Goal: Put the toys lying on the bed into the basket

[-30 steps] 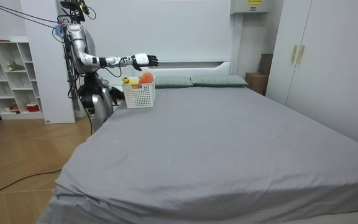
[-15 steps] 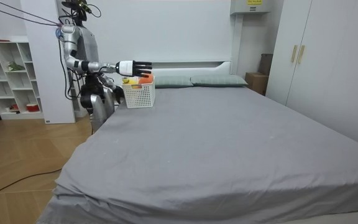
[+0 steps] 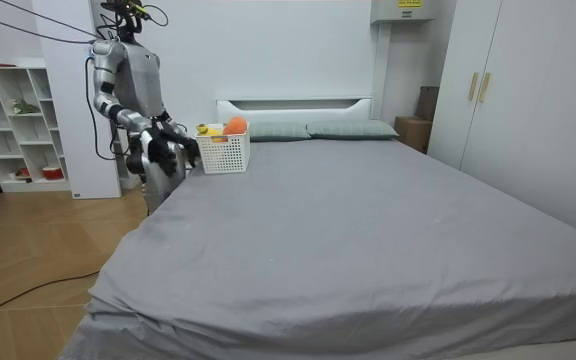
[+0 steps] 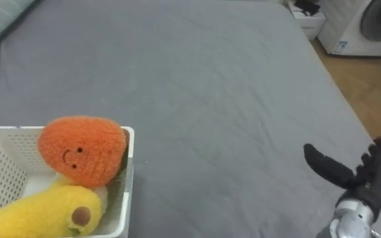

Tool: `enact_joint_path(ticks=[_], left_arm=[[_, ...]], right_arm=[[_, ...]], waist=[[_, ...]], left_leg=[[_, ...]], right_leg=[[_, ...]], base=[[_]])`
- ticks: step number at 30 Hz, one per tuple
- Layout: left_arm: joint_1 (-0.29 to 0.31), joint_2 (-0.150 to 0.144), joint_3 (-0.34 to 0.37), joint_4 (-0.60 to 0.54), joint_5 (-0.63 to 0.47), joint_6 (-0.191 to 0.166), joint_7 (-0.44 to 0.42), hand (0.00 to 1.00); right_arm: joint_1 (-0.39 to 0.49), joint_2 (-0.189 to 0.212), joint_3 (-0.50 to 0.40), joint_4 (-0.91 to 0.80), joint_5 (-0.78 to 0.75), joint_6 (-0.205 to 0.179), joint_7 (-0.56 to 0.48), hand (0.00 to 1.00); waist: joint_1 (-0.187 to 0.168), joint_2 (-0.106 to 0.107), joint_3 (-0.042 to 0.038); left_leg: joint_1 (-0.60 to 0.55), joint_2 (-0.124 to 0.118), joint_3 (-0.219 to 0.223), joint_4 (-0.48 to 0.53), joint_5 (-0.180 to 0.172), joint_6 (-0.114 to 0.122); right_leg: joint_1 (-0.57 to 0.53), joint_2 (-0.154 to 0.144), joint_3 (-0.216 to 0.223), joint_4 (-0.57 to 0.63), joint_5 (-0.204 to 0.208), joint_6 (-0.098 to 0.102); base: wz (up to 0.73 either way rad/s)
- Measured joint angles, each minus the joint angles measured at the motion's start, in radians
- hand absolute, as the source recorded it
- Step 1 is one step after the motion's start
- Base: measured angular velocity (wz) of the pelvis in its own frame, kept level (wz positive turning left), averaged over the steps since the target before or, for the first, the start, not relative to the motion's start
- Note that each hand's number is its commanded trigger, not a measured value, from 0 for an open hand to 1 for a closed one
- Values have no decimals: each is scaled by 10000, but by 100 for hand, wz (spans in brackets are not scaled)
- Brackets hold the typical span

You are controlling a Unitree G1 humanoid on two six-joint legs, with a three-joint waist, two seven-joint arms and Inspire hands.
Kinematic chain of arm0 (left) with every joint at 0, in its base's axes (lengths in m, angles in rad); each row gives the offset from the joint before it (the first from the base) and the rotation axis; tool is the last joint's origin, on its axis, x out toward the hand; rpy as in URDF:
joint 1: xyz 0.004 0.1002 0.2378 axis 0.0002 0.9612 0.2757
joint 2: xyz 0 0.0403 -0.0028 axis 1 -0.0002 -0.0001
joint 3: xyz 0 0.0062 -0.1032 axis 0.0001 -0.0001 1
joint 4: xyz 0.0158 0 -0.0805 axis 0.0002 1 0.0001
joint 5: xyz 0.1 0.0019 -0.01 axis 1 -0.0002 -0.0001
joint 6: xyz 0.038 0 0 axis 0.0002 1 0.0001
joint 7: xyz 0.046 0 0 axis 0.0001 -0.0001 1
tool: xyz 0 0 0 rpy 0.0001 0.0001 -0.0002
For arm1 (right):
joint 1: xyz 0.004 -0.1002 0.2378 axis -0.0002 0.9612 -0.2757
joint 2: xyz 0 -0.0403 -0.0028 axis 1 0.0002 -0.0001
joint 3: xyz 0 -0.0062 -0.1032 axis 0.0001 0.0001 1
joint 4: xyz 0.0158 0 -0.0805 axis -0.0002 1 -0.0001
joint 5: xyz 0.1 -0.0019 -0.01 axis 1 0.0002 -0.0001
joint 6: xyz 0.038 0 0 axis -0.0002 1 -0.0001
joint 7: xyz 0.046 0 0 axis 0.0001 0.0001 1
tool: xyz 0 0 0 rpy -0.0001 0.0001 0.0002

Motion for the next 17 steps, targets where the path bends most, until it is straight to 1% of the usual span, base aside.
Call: enact_joint_path(ticks=[2, 3, 4, 5, 6, 7, 9, 11, 12, 13, 14, 16, 17], left_arm=[[11, -23, 99, 38, -73, 3, 34, 0], [22, -39, 193, 38, -94, 1, 100, 0], [57, -41, 214, 50, -172, 0, 159, 0], [66, -40, 236, 77, -174, 1, 179, 0], [57, -38, 336, 179, -182, -9, 215, 0], [65, -42, 424, 277, -202, -17, 223, 0], [71, -53, 526, 427, -217, -17, 207, 0], [82, -77, 705, 572, -171, -16, 132, 0], [83, -74, 773, 638, -165, -17, 80, 0], [89, -50, 780, 691, -165, -15, 1, 0], [88, -36, 780, 717, -165, -5, -39, 0], [131, -27, 830, 781, -135, 93, -142, 0], [138, -28, 882, 784, -135, 128, -192, 0]], right_arm=[[86, 8, -65, 683, 716, -12, -98, 0], [194, 56, -111, 1263, 974, -85, -81, 0], [280, 215, -346, 1931, 1223, -93, -94, 0], [346, 274, -429, 2273, 1414, -97, -121, 0], [420, 377, -573, 3059, 1748, -98, -105, 0], [462, 437, -683, 3820, 1835, -88, -34, 0], [707, 441, -710, 4738, 1906, -74, 195, 0], [927, 452, -771, 5725, 1767, -71, 480, 0], [932, 458, -868, 6491, 1696, -14, 693, 0], [901, 457, -918, 7216, 1694, 64, 945, 0], [897, 457, -910, 7525, 1672, 129, 1064, 0], [959, 458, -719, 8335, 1498, 506, 1656, 0], [971, 458, -667, 8554, 1382, 557, 1850, 0]], waist=[[-73, -20, 1], [-115, -38, 13], [-154, -118, 52], [-165, -129, 52], [-210, -137, 35], [-315, -150, 45], [-439, -115, 57], [-491, -49, 1], [-537, -39, -18], [-576, -43, -14], [-596, -49, -15], [-606, -75, -3], [-606, -70, 2]], left_leg=[[29, 29, 28, 0, -12, -21], [107, 46, 32, 0, -24, -41], [160, 78, 30, -5, -45, -71], [169, 89, 29, -1, -63, -90], [165, 105, 27, -1, -110, -121], [150, 116, 28, 8, -125, -138], [143, 121, 40, 1, -132, -151], [165, 126, 40, -3, -140, -160], [171, 128, 40, -2, -141, -163], [168, 128, 37, 9, -141, -163], [168, 128, 36, 13, -142, -164], [192, 123, 35, 18, -149, -178], [221, 119, 29, 18, -151, -180]], right_leg=[[1, 23, 12, -6, 4, -9], [16, 44, 11, -28, 8, -17], [108, 67, 6, -33, 3, -26], [116, 79, 10, -31, -11, -44], [129, 94, 24, -25, -39, -77], [139, 115, 60, -20, -46, -90], [133, 132, 114, -6, -52, -100], [153, 136, 97, -5, -62, -115], [147, 136, 57, 18, -77, -122], [147, 135, 46, 37, -85, -124], [148, 135, 46, 43, -87, -125], [121, 135, 78, 141, -127, -131], [140, 132, 78, 151, -144, -131]], base=[[0], [0], [0], [0], [-6], [-6], [-7], [-3], [0], [0], [0], [0], [0]])
